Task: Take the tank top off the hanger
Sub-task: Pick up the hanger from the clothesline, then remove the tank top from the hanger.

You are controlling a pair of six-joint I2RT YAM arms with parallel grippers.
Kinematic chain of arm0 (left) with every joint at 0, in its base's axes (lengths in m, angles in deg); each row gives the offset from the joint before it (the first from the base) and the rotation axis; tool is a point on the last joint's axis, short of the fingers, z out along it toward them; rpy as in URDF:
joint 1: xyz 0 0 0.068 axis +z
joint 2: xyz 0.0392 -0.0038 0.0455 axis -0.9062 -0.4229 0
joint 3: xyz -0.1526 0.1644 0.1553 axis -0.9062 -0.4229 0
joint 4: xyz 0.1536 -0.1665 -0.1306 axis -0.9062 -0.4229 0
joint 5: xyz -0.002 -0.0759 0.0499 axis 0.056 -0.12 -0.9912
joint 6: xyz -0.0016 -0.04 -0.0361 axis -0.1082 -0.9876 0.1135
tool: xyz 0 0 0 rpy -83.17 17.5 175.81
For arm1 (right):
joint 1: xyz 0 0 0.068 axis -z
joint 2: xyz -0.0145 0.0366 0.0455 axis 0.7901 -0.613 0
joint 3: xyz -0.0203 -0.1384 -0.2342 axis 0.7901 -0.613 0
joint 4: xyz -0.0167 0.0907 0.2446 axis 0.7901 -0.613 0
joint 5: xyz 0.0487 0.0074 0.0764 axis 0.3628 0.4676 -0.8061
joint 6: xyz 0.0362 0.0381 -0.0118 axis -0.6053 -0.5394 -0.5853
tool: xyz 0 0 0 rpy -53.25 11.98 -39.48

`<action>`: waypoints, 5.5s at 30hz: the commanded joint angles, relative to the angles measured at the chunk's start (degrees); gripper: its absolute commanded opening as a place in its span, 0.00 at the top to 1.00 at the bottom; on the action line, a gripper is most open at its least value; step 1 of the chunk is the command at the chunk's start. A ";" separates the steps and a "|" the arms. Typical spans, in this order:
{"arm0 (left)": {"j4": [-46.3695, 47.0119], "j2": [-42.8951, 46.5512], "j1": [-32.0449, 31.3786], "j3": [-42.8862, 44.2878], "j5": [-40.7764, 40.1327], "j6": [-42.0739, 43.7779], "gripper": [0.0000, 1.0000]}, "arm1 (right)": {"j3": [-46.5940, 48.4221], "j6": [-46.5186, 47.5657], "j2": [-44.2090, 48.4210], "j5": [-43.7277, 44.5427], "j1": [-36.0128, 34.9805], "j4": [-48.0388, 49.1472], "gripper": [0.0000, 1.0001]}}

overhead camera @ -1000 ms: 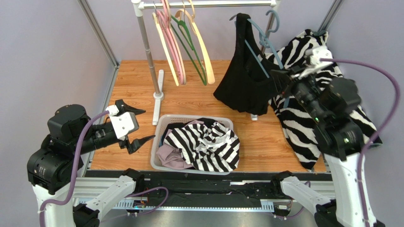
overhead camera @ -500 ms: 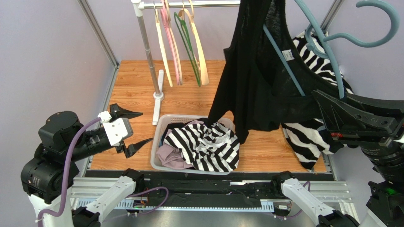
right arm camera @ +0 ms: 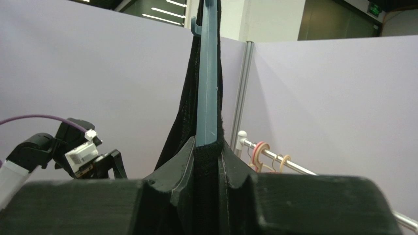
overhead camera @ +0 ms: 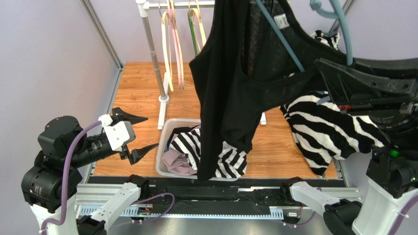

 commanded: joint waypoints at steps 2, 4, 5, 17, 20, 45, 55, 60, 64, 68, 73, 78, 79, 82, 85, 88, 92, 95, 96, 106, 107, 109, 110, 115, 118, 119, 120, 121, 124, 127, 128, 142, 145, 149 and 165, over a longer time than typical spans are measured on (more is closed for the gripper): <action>0.55 0.30 1.06 1.22 2.37 -1.51 0.14 | 7.21 -5.81 -5.42 -1.13 -0.15 9.59 1.00; 0.55 0.57 1.23 1.22 2.37 -1.60 0.14 | 6.69 -6.42 -5.96 -1.48 -0.06 10.12 1.00; 0.55 0.65 1.32 1.13 2.46 -1.60 0.14 | 5.55 -6.60 -6.14 -1.57 -0.15 10.73 1.00; 0.38 0.83 1.41 1.48 2.64 -1.25 0.14 | -2.09 -8.10 -7.46 -5.96 -0.24 10.03 1.00; 0.11 1.01 1.41 1.92 2.55 -0.90 0.12 | -8.33 -3.47 -5.70 -7.55 -1.20 6.70 1.00; 0.56 3.64 1.41 -0.19 0.43 2.26 0.04 | -27.40 41.66 -1.66 30.60 -42.77 -30.05 1.00; 5.55 3.20 1.41 -5.00 6.40 8.15 0.01 | -34.80 40.42 2.39 27.70 -47.61 -32.07 1.00; 9.52 2.59 1.41 -8.54 11.33 11.40 0.01 | -35.59 37.18 4.57 22.35 -48.49 -30.67 1.00; 2.50 -0.48 1.41 -6.35 17.55 16.93 0.01 | -38.75 32.70 8.00 19.18 -48.49 -26.28 1.00; -2.16 -1.98 1.41 -6.25 21.61 18.52 0.02 | -43.40 30.23 9.94 16.97 -48.58 -21.71 1.00; -16.04 -8.02 1.41 -2.14 23.64 25.88 0.06 | -48.59 29.52 11.26 16.44 -48.49 -15.64 1.00; -22.39 -11.56 1.41 1.22 22.15 29.51 0.08 | -49.04 30.31 11.00 16.88 -48.49 -14.67 1.00; -22.30 -11.47 1.32 0.61 21.28 30.21 0.09 | -49.04 30.40 11.09 17.06 -48.49 -14.58 1.00; -23.09 -11.56 0.36 -1.41 20.65 31.09 0.10 | -48.69 30.84 11.53 17.32 -48.49 -14.23 1.00; -23.88 -12.61 -2.44 -2.64 19.00 28.90 0.12 | -48.16 31.63 11.09 18.29 -48.49 -14.05 1.00; -23.88 -12.53 -4.30 -1.86 17.67 28.54 0.12 | -47.46 32.51 11.00 19.26 -48.40 -14.40 1.00; -23.88 -11.39 -4.30 2.18 16.79 28.81 0.08 | -46.58 33.39 10.91 21.19 -48.40 -16.60 1.00; -23.88 -9.63 -4.30 3.07 13.98 28.81 0.08 | -45.53 34.18 11.70 22.59 -48.40 -18.26 1.00; -23.80 -9.11 -4.30 1.85 11.97 29.33 0.07 | -44.83 34.44 11.96 22.94 -48.40 -18.79 1.00; -23.88 -8.04 -4.30 -3.62 10.10 29.86 0.14 | -41.83 34.53 13.37 23.30 -48.40 -23.02 1.00; -23.88 -8.74 -4.30 -3.09 10.45 30.21 0.14 | -41.83 34.19 13.02 22.60 -48.40 -22.76 1.00; -22.66 -10.94 -4.30 -2.48 11.16 30.04 0.15 | -42.09 33.92 12.50 21.72 -48.49 -22.41 1.00; -21.96 -11.56 -4.30 -1.86 11.33 29.34 0.17 | -42.10 33.83 12.06 21.46 -48.40 -22.31 1.00; -19.31 -13.67 -4.30 -2.12 13.88 28.63 0.22 | -42.45 33.48 11.35 20.66 -48.40 -21.17 1.00; -20.89 -15.07 -4.92 -2.65 14.76 28.54 0.31 | -42.62 33.83 11.09 20.93 -48.40 -19.95 1.00; -21.42 -15.43 -5.00 -3.17 14.76 28.89 0.39 | -42.62 33.92 11.17 21.19 -48.40 -19.68 1.00; -22.12 -15.52 -5.09 -3.52 14.68 29.16 0.43 | -42.62 33.83 11.26 21.28 -48.40 -19.42 1.00; -22.21 -15.60 -5.27 -3.88 14.68 29.07 0.47 | -42.62 34.00 11.26 21.63 -48.40 -18.89 1.00; -22.39 -15.60 -5.88 -4.67 14.85 28.37 0.62 | -42.71 34.01 11.00 21.46 -48.31 -18.01 1.00; -21.69 -15.78 -7.55 -3.53 14.68 26.01 0.70 | -42.80 33.83 9.43 20.75 -48.40 -17.74 1.00; -21.16 -15.87 -7.99 -3.18 14.94 25.21 0.70 | -42.80 33.83 8.98 20.40 -48.40 -17.66 1.00; -19.31 -16.92 -9.40 -1.94 17.66 21.25 0.98 | -44.29 32.16 3.36 17.94 -48.49 -8.43 1.00; -18.87 -16.57 -9.40 -1.86 17.23 20.55 1.00 | -44.12 32.07 1.60 17.59 -48.40 -6.41 1.00; -16.86 -16.31 -9.40 -1.42 16.79 18.79 1.00 | -44.29 31.37 -0.77 17.85 -48.40 -3.69 1.00; -3.05 -15.60 -9.40 -2.30 -5.27 1.83 1.00 | -47.28 31.65 7.48 48.27 -48.40 0.37 0.37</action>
